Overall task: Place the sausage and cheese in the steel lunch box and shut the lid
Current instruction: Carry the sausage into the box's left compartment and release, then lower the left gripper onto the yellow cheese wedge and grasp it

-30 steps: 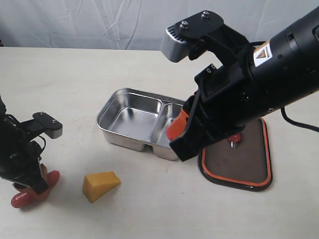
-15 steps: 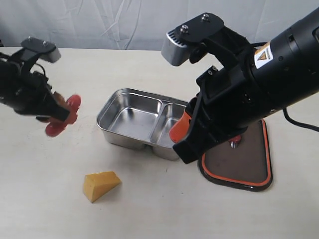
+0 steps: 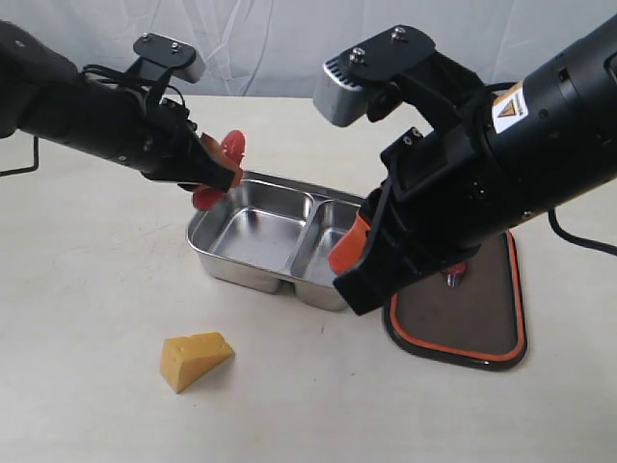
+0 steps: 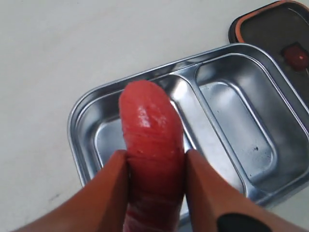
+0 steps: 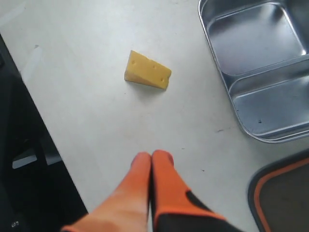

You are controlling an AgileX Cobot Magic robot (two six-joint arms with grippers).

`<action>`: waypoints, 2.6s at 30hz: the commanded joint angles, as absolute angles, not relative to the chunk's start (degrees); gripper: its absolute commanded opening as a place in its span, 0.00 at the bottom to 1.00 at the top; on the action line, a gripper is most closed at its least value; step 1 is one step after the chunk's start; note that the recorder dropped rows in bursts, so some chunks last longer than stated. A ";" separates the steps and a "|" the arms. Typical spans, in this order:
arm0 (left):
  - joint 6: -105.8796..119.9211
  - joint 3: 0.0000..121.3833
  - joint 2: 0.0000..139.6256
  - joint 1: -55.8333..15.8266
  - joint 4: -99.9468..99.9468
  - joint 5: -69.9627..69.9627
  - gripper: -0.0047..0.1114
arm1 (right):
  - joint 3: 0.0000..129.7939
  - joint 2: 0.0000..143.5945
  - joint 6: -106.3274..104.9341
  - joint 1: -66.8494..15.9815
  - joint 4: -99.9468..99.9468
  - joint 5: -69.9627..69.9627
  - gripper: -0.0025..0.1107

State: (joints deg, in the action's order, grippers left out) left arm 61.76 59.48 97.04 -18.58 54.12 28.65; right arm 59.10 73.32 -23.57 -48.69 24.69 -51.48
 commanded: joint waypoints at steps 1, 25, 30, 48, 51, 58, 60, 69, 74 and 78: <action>62.15 62.66 100.82 -20.37 55.53 27.05 0.18 | 58.99 72.90 -23.31 -48.73 24.46 -51.87 0.01; 45.99 57.11 91.80 -20.73 30.45 48.73 0.04 | 59.14 68.95 -16.47 -48.73 18.09 -57.36 0.01; 44.90 47.76 86.46 -20.73 31.61 46.30 0.04 | 59.14 65.79 -15.42 -48.73 18.09 -56.93 0.01; 48.24 42.21 83.67 -22.15 35.68 43.31 0.57 | 59.14 64.25 -13.88 -48.73 18.05 -55.88 0.01; 48.64 42.21 83.67 -25.08 31.18 41.67 0.57 | 59.14 64.25 -13.63 -48.73 18.05 -55.95 0.01; 48.38 42.21 85.88 -26.53 29.42 39.47 0.57 | 59.14 64.25 -13.33 -48.73 18.05 -55.95 0.01; 48.38 42.21 87.73 -26.53 29.93 38.97 0.57 | 59.14 64.25 -13.09 -48.73 18.05 -55.95 0.01; 48.23 42.21 94.57 -26.53 30.79 36.98 0.57 | 59.14 64.25 -12.97 -48.73 18.05 -55.95 0.01; 48.23 42.21 97.04 -26.53 30.90 35.98 0.56 | 59.14 64.25 -12.97 -48.73 18.05 -55.95 0.01; 48.23 42.21 98.36 -26.53 31.14 35.86 0.50 | 59.14 64.25 -12.97 -48.73 18.05 -55.95 0.01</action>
